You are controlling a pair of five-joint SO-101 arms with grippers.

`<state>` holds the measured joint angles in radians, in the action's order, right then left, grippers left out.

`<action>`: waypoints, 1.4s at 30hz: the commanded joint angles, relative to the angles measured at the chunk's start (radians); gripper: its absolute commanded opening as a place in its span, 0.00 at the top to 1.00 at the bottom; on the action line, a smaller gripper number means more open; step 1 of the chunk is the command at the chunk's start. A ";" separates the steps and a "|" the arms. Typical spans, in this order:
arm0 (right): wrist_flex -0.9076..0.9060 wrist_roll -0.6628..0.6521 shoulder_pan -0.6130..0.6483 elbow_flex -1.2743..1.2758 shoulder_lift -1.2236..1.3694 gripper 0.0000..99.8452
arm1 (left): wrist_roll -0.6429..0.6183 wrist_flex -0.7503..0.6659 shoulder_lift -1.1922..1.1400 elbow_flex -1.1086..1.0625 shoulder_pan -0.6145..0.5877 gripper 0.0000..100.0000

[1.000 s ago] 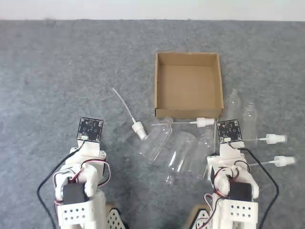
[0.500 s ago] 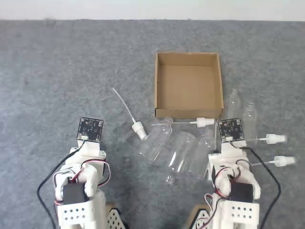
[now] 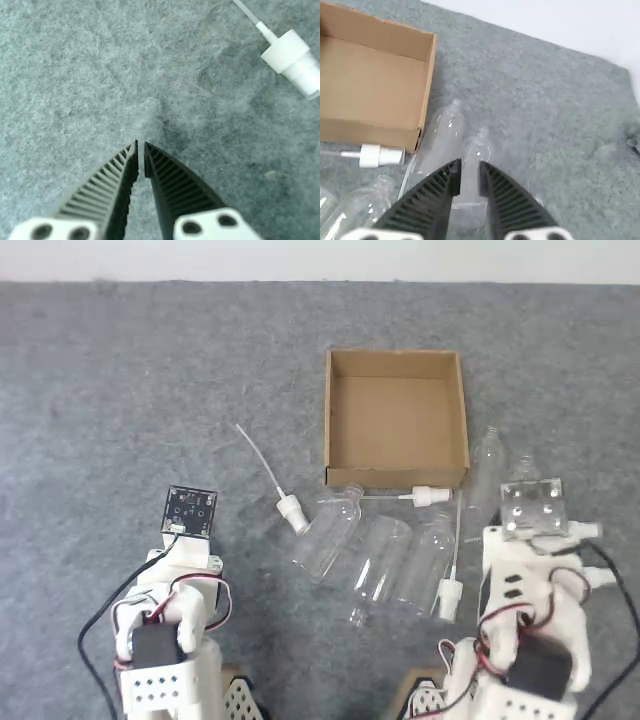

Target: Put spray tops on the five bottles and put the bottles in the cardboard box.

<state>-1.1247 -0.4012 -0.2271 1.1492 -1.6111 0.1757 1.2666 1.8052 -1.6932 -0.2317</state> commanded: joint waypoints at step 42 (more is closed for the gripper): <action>0.093 0.110 -0.081 -0.816 1.733 0.82 | 0.009 0.002 0.021 0.008 -0.003 0.99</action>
<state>-1.0357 -0.2923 -0.3023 0.3544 0.1074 0.1757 1.2666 1.8052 -1.6932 -0.2317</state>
